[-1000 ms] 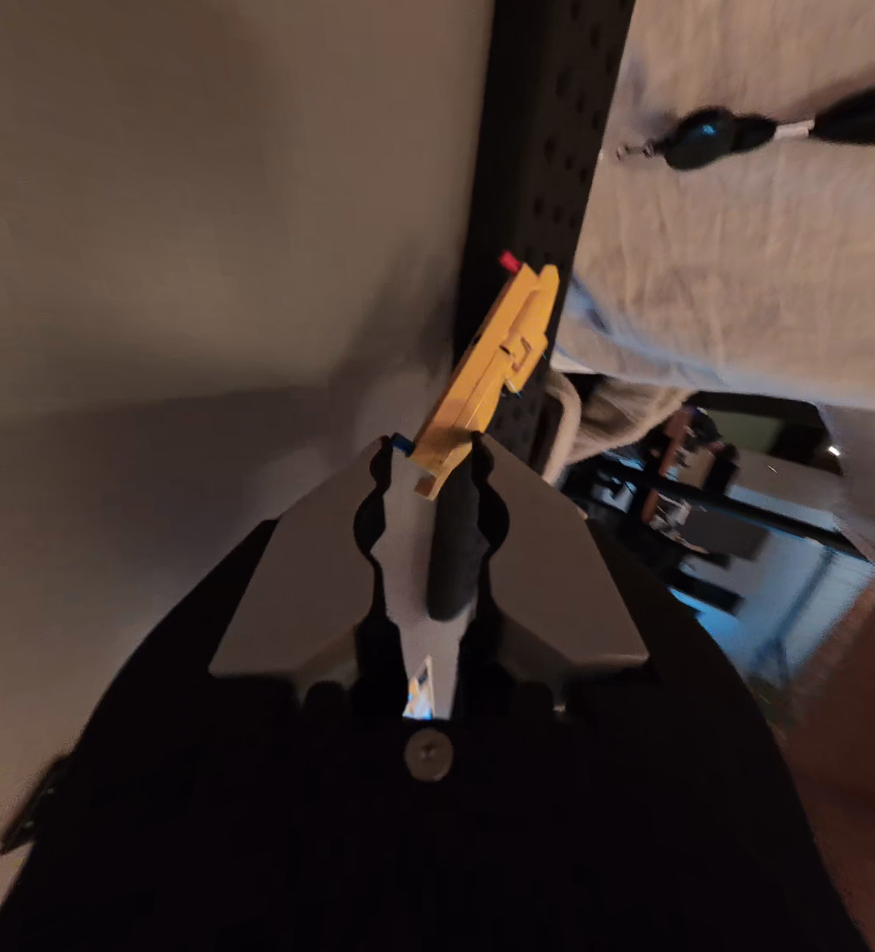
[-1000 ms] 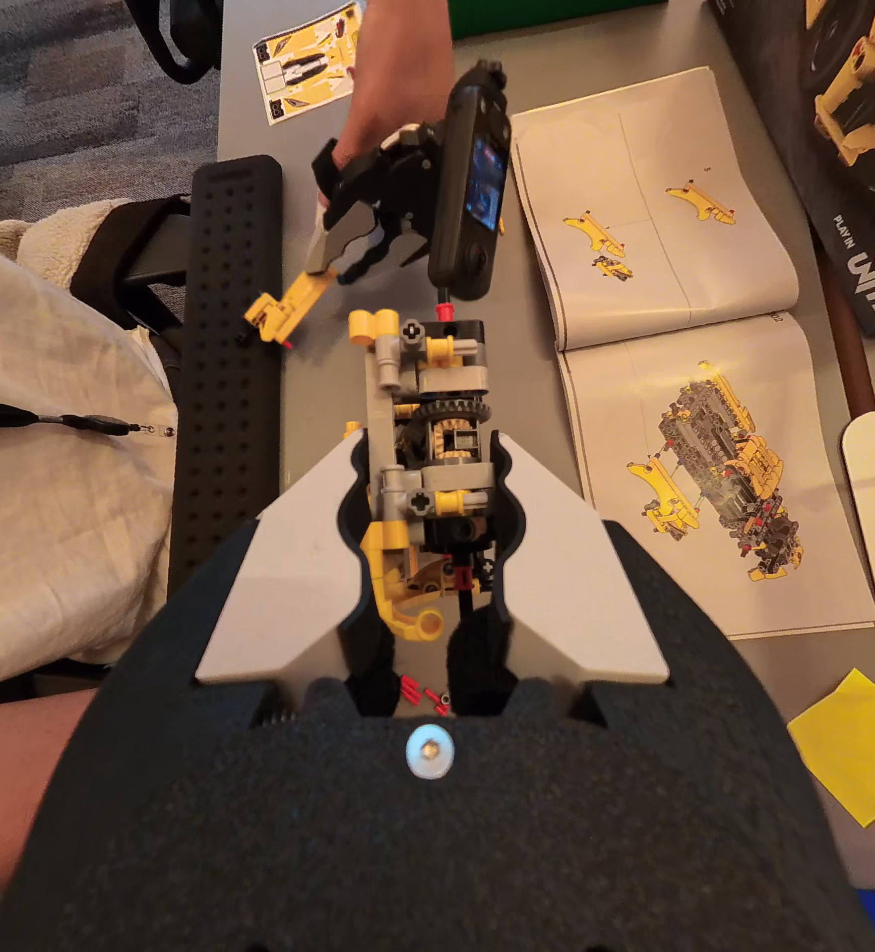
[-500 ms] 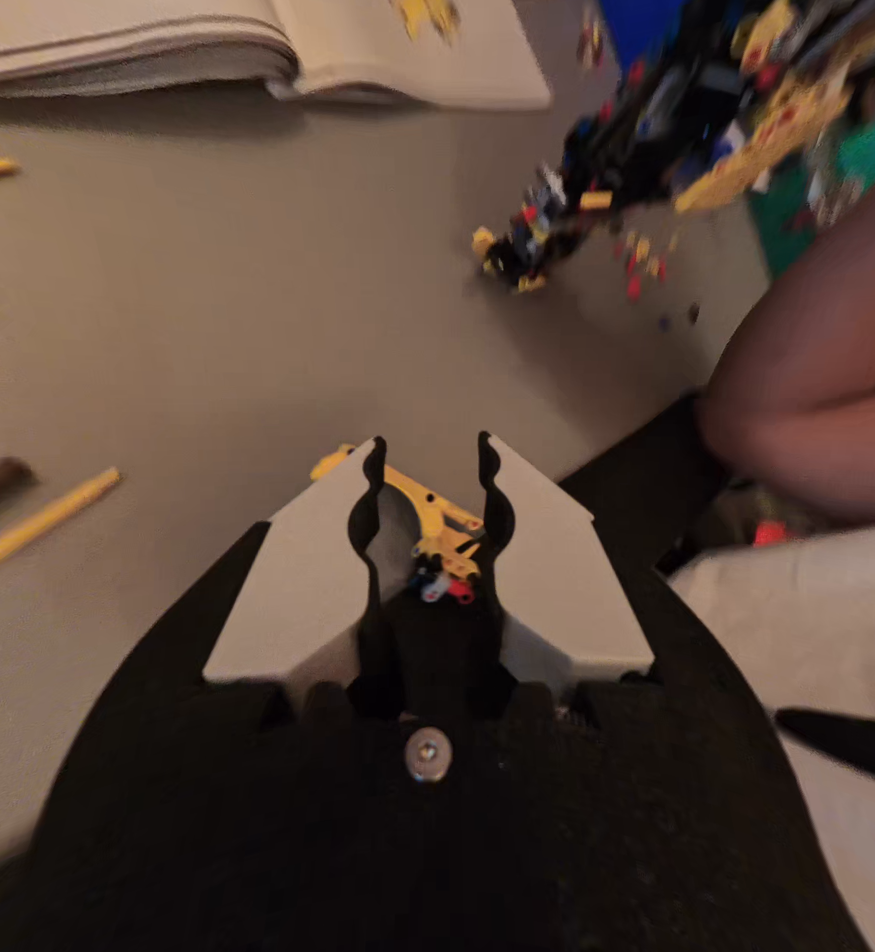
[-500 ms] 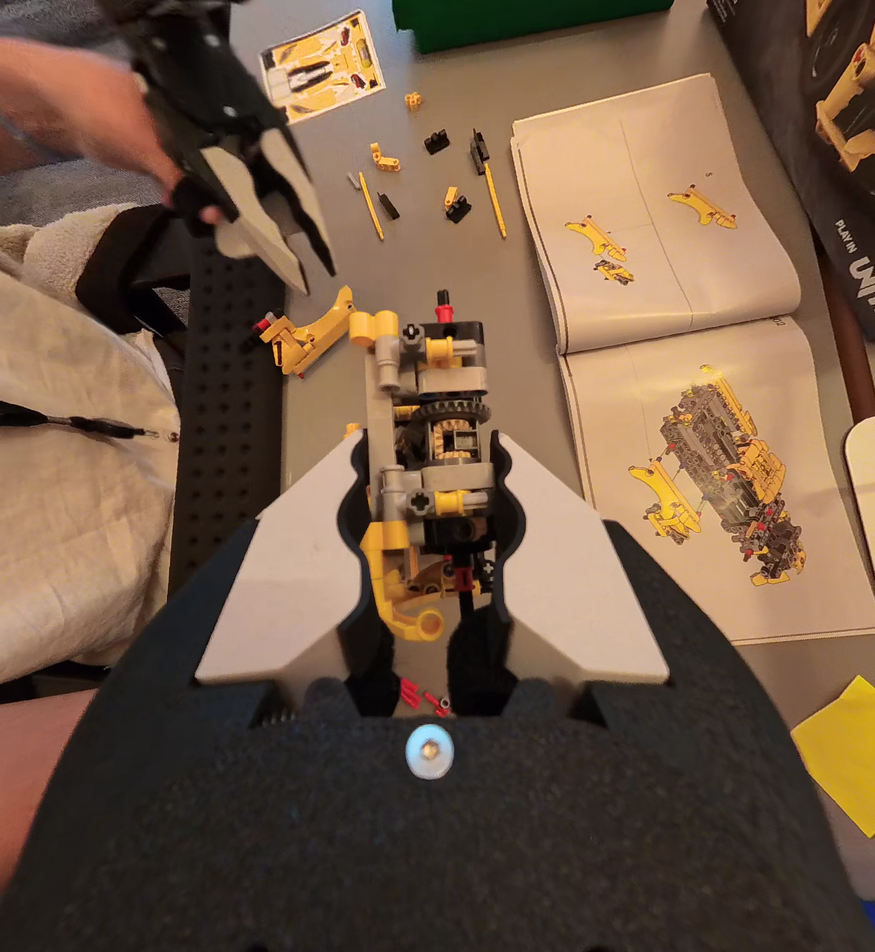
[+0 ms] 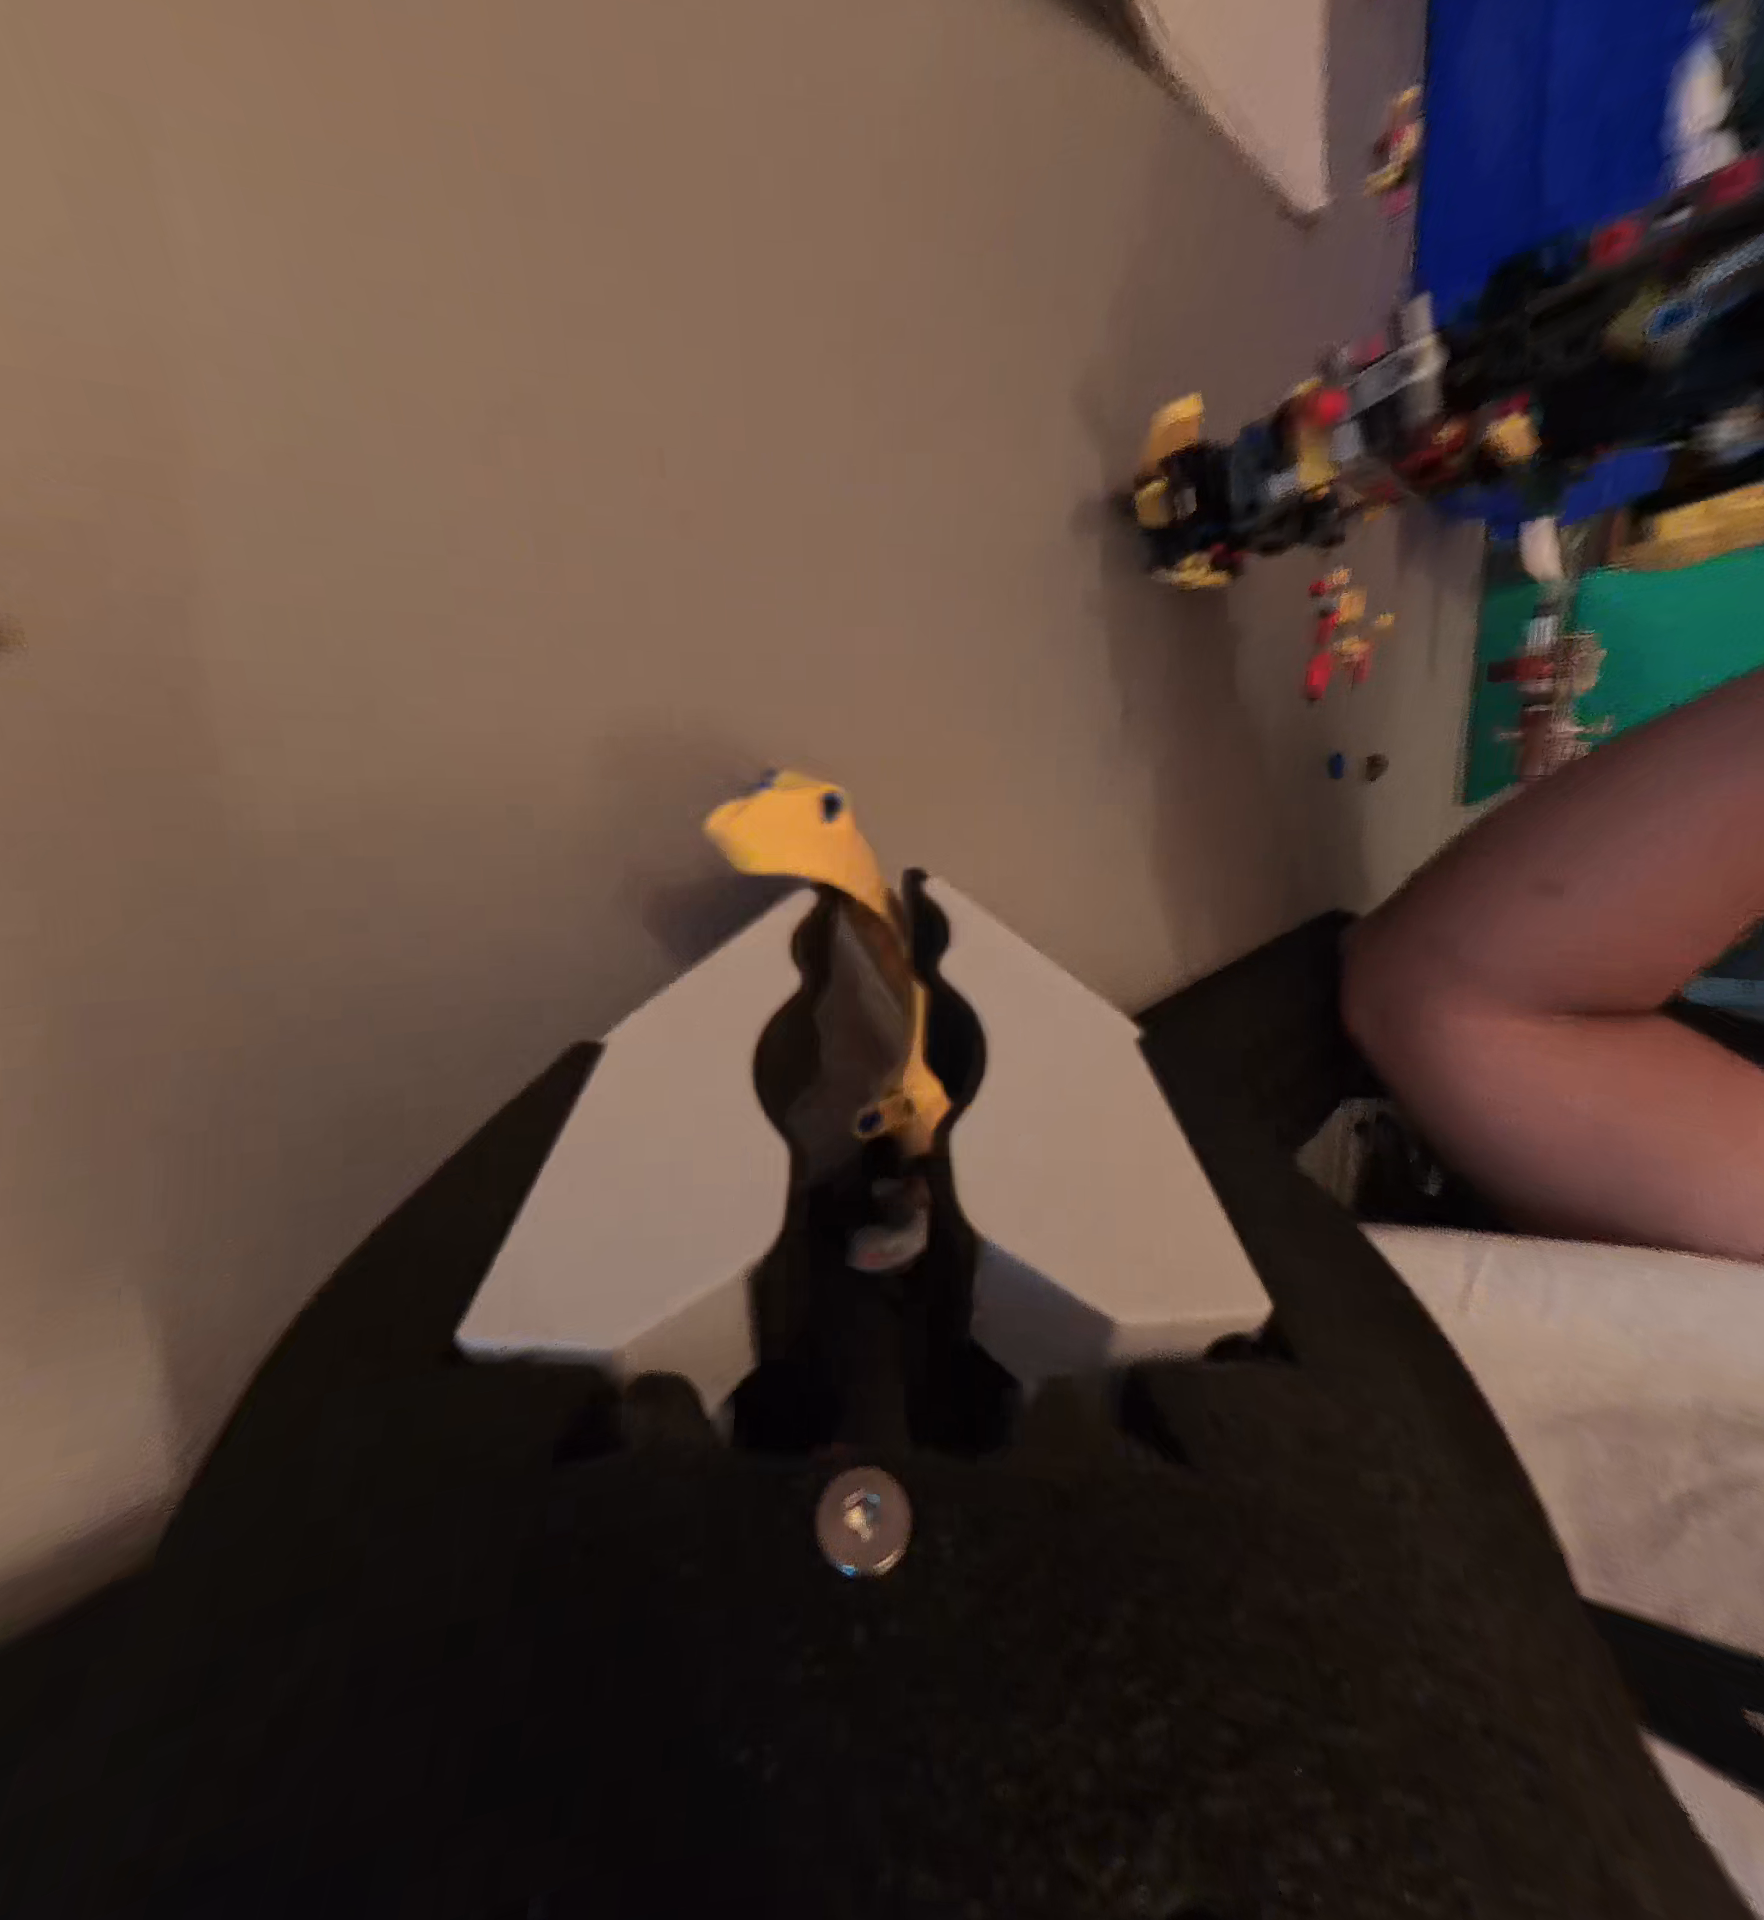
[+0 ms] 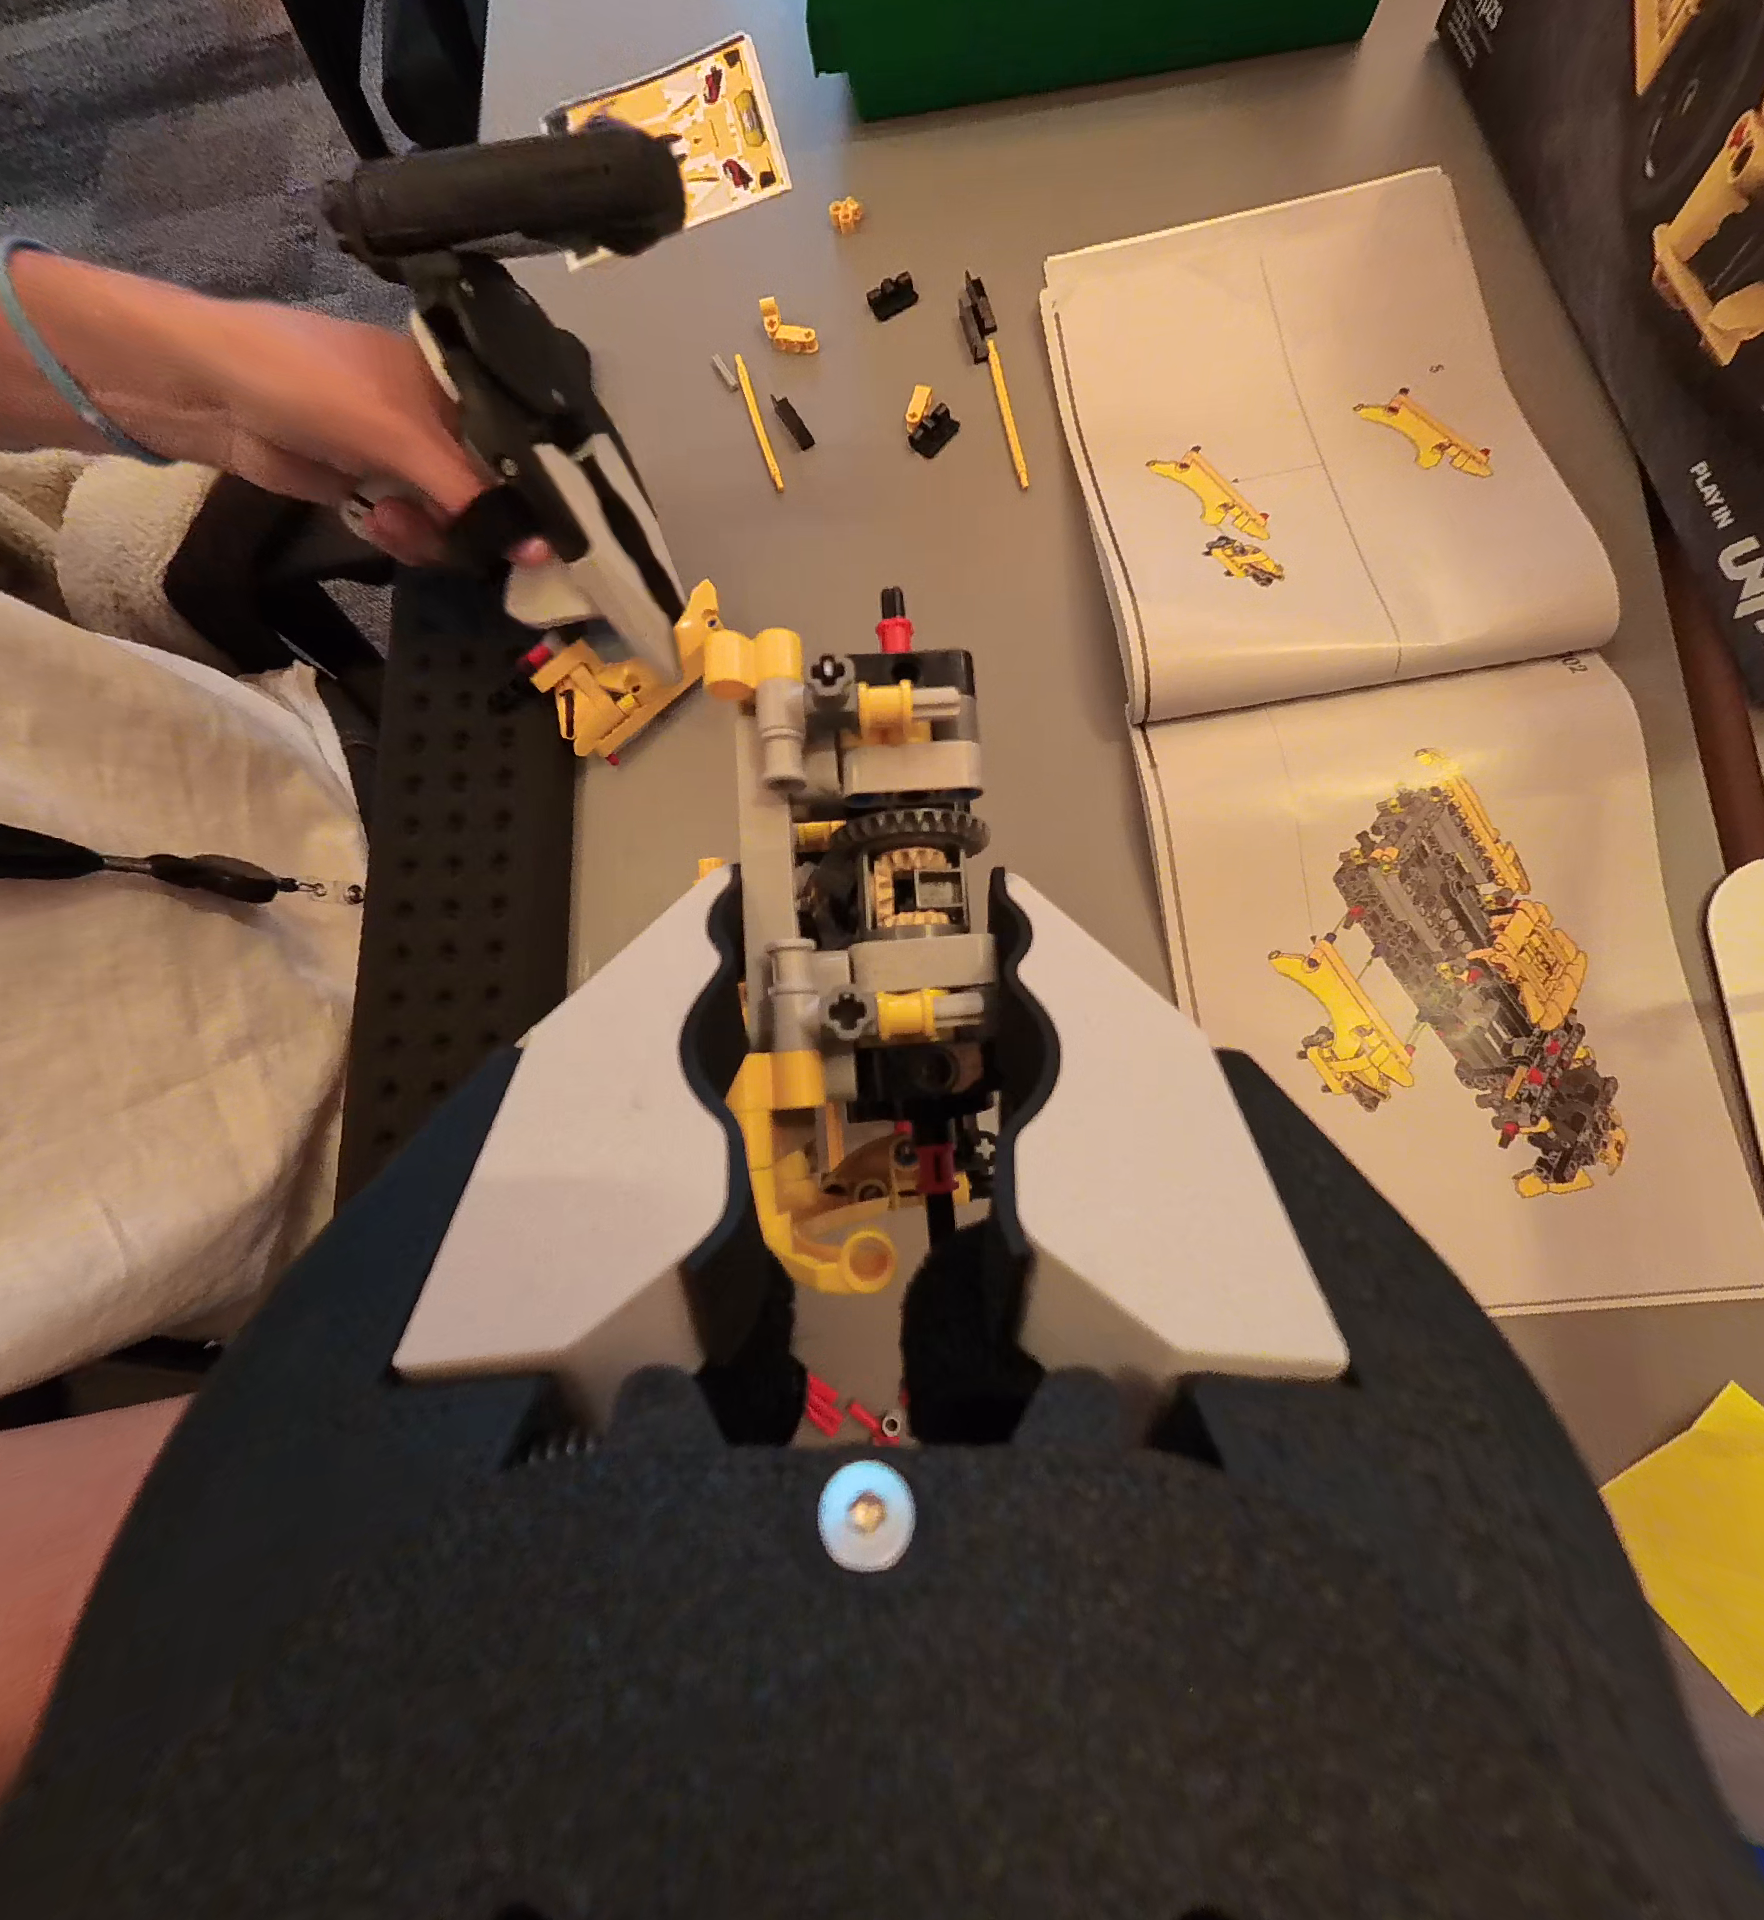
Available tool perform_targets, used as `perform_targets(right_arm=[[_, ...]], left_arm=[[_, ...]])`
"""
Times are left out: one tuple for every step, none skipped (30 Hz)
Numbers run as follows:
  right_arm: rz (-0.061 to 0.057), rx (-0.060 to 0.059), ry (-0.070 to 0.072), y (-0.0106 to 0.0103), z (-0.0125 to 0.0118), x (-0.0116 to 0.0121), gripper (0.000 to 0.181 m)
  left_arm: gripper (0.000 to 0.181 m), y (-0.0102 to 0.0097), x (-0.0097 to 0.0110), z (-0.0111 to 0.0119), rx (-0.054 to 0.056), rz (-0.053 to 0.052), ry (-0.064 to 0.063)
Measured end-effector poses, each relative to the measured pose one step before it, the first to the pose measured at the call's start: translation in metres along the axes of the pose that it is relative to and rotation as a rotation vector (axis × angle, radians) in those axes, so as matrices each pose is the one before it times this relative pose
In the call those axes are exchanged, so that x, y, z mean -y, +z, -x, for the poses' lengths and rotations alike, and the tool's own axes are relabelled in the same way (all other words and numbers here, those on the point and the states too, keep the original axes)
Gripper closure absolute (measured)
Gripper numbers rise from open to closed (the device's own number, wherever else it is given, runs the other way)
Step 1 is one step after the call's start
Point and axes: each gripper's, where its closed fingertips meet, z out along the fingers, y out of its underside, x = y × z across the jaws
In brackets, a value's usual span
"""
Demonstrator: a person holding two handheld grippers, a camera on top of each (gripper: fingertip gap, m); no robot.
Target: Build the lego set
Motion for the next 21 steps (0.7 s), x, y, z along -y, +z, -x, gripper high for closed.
perform_targets(right_arm=[[-0.0009,0.0011,-0.0030,0.00001,0.00022,0.00001,0.137],[-0.0008,0.0011,-0.0033,-0.00024,0.00026,-0.00027,0.137],[-0.0005,0.0018,-0.0039,-0.00029,0.00009,-0.00030,0.137],[-0.0029,0.0058,-0.0024,-0.00011,-0.00014,-0.00004,0.137],[-0.0049,0.0071,0.0002,0.00004,-0.00073,0.00031,0.137],[-0.0056,0.0073,0.0030,-0.00004,-0.00117,0.00043,0.137],[-0.0065,0.0083,0.0005,0.00001,-0.00084,0.00035,0.137],[-0.0068,0.0098,-0.0024,0.00001,-0.00034,0.00028,0.137],[-0.0065,0.0076,-0.0026,-0.00020,-0.00049,0.00017,0.137],[-0.0055,0.0047,0.0028,-0.00024,-0.00085,0.00001,0.137],[-0.0035,-0.0006,0.0066,-0.00066,-0.00150,-0.00034,0.137],[-0.0030,-0.0023,0.0077,-0.00067,-0.00135,-0.00044,0.137],[-0.0031,-0.0018,0.0060,-0.00059,-0.00088,-0.00049,0.137],[-0.0019,-0.0008,0.0024,-0.00038,-0.00025,-0.00028,0.137],[-0.0008,0.0006,-0.0020,-0.00033,0.00049,-0.00026,0.137],[-0.0004,0.0021,-0.0037,0.00010,0.00057,-0.00002,0.137],[-0.0003,0.0030,-0.0028,0.00035,0.00059,0.00026,0.137],[0.0002,0.0022,-0.0015,0.00056,0.00014,0.00067,0.137],[0.0005,0.0012,-0.0006,0.00079,-0.00017,0.00078,0.137],[-0.0007,0.0029,-0.0014,0.00084,0.00020,0.00087,0.137],[-0.0007,0.0029,-0.0032,0.00096,0.00047,0.00101,0.137]], left_arm=[[0.172,0.00126,0.00585,-0.00523,-0.0480,-0.0137,0.0063],[0.173,0.00055,0.00590,-0.00954,-0.0623,-0.0004,0.0192],[0.174,-0.00123,0.01071,-0.01727,-0.0831,-0.0202,0.0614],[0.175,-0.00206,0.01518,-0.02097,-0.0774,-0.0337,0.1064],[0.175,-0.00051,0.01666,-0.02239,-0.0723,-0.0207,0.1394],[0.175,0.00210,0.01579,-0.02496,-0.0956,0.0042,0.1585],[0.175,0.00415,0.01940,-0.01706,-0.0610,-0.0085,0.1564],[0.175,0.00518,0.02167,-0.00827,-0.0303,-0.0279,0.1534],[0.175,0.00667,0.01897,-0.00409,-0.0335,-0.0233,0.1293],[0.175,0.00781,0.01327,-0.00137,-0.0440,0.0037,0.0838],[0.175,0.00706,0.00997,0.00155,-0.0426,0.0077,0.0481],[0.175,0.00532,0.00745,0.00031,-0.0540,-0.0054,0.0312],[0.175,0.00400,0.00459,0.00081,-0.0505,-0.0097,0.0137],[0.175,0.00336,0.00229,0.00364,-0.0284,-0.0097,0.0011],[0.175,0.00280,0.00088,0.00385,-0.0230,-0.0080,-0.0073],[0.180,0.00202,0.00122,0.00377,-0.0179,-0.0070,-0.0091],[0.180,0.00104,0.00268,0.00318,-0.0132,-0.0129,0.0041],[0.180,0.00129,0.00215,0.00368,-0.0021,-0.0040,0.0120],[0.180,0.00138,0.00030,0.00482,0.0109,0.0147,0.0091],[0.180,0.00130,-0.00057,0.00310,0.0042,0.0221,0.0035],[0.180,0.00075,0.00022,0.00192,0.0018,0.0156,-0.0015]])
